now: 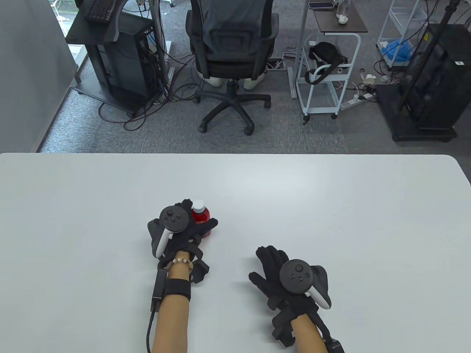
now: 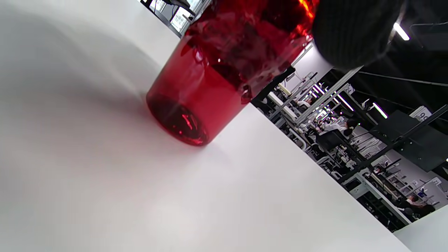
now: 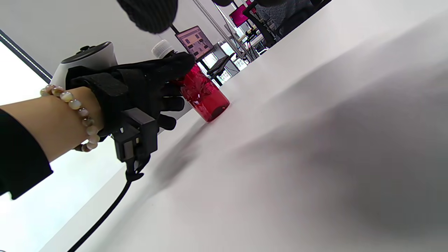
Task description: Squeeze empty plastic bottle to dent body
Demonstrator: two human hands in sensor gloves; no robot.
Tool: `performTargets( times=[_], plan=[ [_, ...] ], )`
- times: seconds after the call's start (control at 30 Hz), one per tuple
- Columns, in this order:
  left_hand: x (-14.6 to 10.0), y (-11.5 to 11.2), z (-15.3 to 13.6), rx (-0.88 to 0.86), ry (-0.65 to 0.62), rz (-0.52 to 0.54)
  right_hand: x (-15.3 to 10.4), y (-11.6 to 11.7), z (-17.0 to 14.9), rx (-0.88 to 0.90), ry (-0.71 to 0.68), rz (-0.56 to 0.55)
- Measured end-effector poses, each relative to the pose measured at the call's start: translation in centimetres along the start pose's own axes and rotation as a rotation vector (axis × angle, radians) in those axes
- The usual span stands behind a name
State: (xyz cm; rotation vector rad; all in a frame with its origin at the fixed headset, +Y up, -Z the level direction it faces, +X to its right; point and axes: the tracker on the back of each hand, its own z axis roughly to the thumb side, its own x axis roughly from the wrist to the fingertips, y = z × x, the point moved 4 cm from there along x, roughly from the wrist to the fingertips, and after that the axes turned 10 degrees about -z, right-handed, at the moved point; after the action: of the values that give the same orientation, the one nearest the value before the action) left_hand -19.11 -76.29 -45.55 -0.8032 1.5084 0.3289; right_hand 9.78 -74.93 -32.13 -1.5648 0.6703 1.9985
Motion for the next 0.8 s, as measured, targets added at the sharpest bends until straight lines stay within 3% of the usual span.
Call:
performTargets(
  times=[0.23,0.53,0.63,0.8],
  plan=[
    [1.0,-0.7,-0.3,-0.009,-0.016,0.001,0.0,0.0,0.0,0.008,-0.004,-0.002],
    [0.6,-1.3,0.5,0.054,-0.073,0.078,0.0,0.0,-0.1,0.039,-0.012,-0.002],
    [-0.6,-1.8,0.8,0.061,-0.123,0.068,0.1,0.0,-0.1,0.049,-0.016,-0.001],
    [-3.9,-1.2,1.1,-0.058,-0.249,0.16,0.1,0.2,0.0,0.061,-0.024,0.014]
  ],
)
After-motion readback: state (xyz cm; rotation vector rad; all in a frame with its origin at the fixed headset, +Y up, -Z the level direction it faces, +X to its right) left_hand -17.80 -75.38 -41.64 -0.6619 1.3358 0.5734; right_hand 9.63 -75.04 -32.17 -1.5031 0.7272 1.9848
